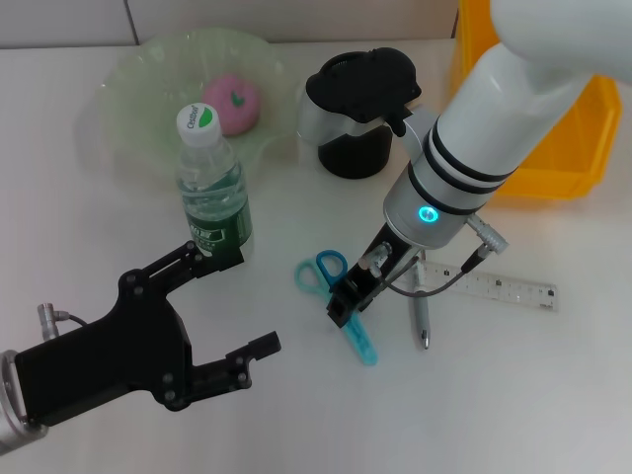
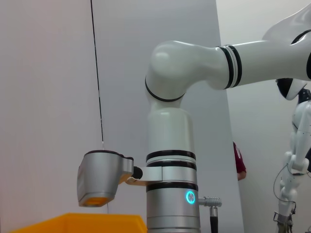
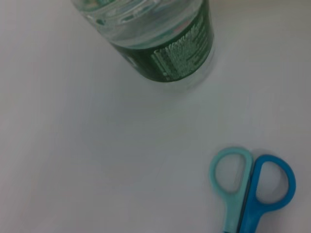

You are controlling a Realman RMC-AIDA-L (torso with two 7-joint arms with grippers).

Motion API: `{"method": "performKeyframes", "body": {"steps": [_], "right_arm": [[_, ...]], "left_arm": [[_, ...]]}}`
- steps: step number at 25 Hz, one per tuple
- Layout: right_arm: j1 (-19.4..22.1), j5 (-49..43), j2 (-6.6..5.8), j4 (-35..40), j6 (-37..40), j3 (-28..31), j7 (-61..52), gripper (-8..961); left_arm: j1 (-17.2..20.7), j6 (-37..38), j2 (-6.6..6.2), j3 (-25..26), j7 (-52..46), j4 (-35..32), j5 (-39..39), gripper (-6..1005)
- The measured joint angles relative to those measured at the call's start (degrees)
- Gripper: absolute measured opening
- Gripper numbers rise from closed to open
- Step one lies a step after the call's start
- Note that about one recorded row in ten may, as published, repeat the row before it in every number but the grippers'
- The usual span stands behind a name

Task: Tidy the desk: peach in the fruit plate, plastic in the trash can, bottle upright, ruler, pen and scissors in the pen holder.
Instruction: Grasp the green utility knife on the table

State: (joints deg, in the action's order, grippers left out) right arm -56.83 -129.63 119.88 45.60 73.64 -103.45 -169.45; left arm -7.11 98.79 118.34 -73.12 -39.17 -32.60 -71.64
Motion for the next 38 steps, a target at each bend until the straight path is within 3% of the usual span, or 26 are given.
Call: {"method": "performKeyframes", "body": {"steps": [30,38], "right_arm": [[-1.53,-0.08,0.0,-0.72,0.08,-1.49,-0.01,239],[-1.19,-0.13,0.0,0.05,0.25,-1.33,-0.01,177]], "left_arm": [[-0.09,0.2,-0.04,0.0,0.06,0.0,0.09,828],[-0.09,0.46,-0.04,0.0,0.06,0.0,0.14,828]]}}
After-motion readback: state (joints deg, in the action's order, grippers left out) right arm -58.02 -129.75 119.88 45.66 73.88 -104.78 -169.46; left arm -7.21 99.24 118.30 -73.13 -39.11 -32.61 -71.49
